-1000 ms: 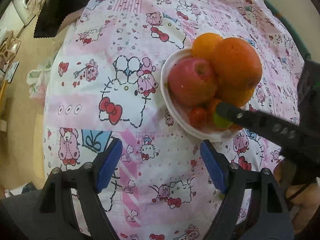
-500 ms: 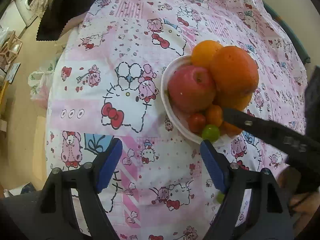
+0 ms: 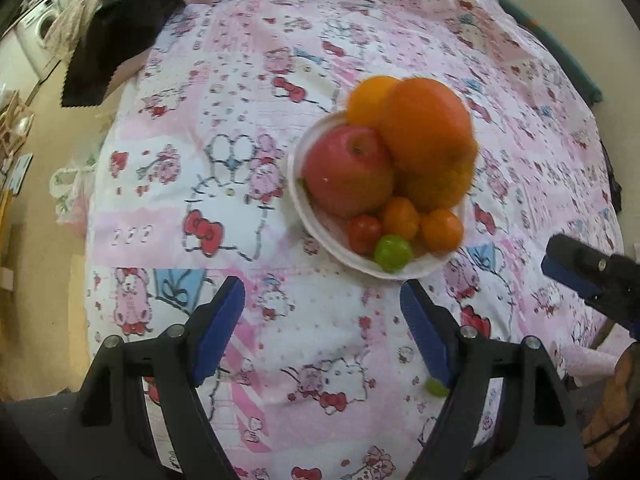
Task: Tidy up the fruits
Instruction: 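Grasp the second red tomato with the left tool while the right tool reaches the other lime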
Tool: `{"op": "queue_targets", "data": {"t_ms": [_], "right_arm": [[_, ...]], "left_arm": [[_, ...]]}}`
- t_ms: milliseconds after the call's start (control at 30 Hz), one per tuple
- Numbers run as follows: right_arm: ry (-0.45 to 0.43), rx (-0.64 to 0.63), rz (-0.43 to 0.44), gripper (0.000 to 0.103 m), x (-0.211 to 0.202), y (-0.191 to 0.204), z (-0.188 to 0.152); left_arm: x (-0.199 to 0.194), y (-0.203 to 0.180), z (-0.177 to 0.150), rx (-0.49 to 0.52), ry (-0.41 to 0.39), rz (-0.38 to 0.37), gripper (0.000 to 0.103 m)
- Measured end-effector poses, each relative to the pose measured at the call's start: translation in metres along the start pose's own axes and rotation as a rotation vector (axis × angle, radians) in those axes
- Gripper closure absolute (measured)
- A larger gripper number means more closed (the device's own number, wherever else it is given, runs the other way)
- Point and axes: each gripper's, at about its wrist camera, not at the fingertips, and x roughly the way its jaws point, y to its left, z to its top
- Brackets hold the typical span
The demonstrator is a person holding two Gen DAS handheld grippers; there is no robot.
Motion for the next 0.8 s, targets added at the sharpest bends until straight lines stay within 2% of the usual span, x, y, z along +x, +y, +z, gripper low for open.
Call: {"op": "queue_targets", "data": {"t_ms": [167, 333, 400, 500, 667, 800], "right_arm": [[-0.021, 0.064, -0.012, 0.054, -0.018, -0.022, -0.016], [-0.029, 0.114, -0.019, 0.054, -0.028, -0.043, -0.030], [-0.027, 0.126, -0.019, 0.054, -0.031, -0.051, -0.035], [-0.022, 0.152, -0.013, 0.054, -0.035, -0.063, -0.038], [-0.005, 0.227, 0.017, 0.054, -0.034, -0.081, -0.037], [-0.006, 0.264, 0.056, 0.054, -0.035, -0.086, -0.032]], "left_arm": [[0.005, -0.024, -0.013, 0.070, 0.032, 0.000, 0.026], [0.024, -0.062, -0.030, 0.137, 0.164, -0.100, 0.026], [0.035, -0.080, -0.038, 0.183, 0.205, -0.112, 0.026], [0.050, -0.100, -0.045, 0.242, 0.232, -0.068, 0.026], [0.077, -0.124, -0.053, 0.304, 0.293, -0.035, 0.027], [0.089, -0.137, -0.058, 0.373, 0.299, 0.014, 0.027]]}}
